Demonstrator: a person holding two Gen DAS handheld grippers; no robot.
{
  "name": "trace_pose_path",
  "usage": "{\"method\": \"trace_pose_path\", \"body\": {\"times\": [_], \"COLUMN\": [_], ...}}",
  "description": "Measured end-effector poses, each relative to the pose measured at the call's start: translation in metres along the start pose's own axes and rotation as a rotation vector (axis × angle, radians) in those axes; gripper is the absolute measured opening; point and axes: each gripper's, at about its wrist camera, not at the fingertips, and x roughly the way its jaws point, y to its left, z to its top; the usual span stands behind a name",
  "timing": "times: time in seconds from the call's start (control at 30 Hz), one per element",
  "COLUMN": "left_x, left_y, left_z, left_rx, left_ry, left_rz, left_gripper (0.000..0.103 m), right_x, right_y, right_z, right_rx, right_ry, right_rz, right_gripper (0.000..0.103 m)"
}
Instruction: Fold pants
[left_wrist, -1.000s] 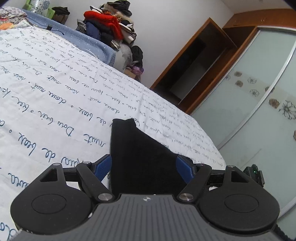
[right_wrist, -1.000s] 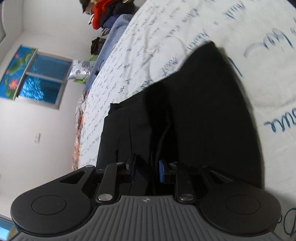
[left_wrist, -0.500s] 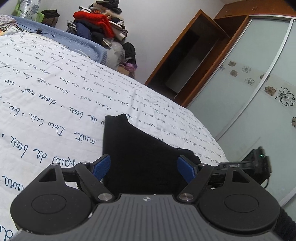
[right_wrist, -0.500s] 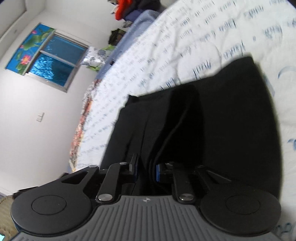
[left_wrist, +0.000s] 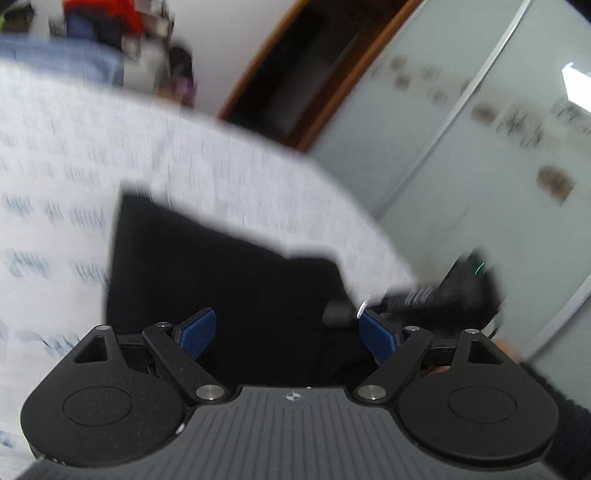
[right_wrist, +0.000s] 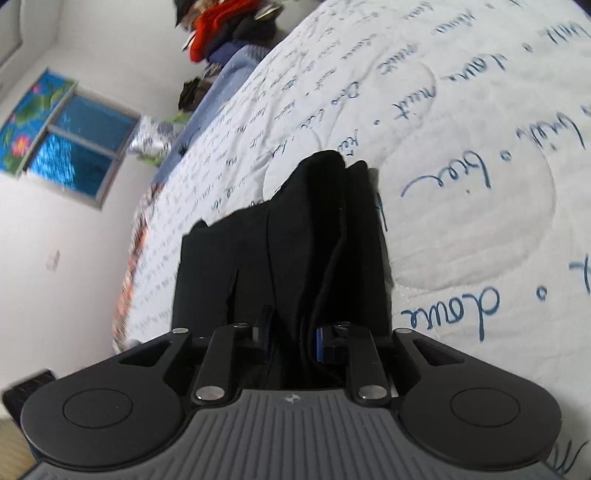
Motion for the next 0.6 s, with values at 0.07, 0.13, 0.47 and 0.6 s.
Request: {"method": "trace_pose_path", "body": {"times": [0.07,0.13,0.47,0.6], "left_x": [0.024,0.024,0.032,0.088], "left_y": [0.012,0.012,-0.022,0.009], "left_z": [-0.010,-0.019,0.038,0.056], "left_rx": [-0.022,0.038,0.191,0.090], "left_ry": [0.072,0.035,-0.038,0.097], "left_rz": [0.030,0.031,0.177,0.274], "left_gripper": [0.085,0.086,0.088,0.085], "right_x": [-0.009,-0.024,-0.010,0.028], "right_y": [-0.005,-0.004,0.082,0.076], "right_z": [0.002,0.003,0.007,0.023], "right_rx": [0.039,0.062,-0.125,-0.113], "right_ry": [-0.021,-0.078,-0.258,-0.272], "right_rz": [-0.004,-0.042,0.048,-0.023], "right_gripper": [0.025,0.026,0.070,0.082]}}
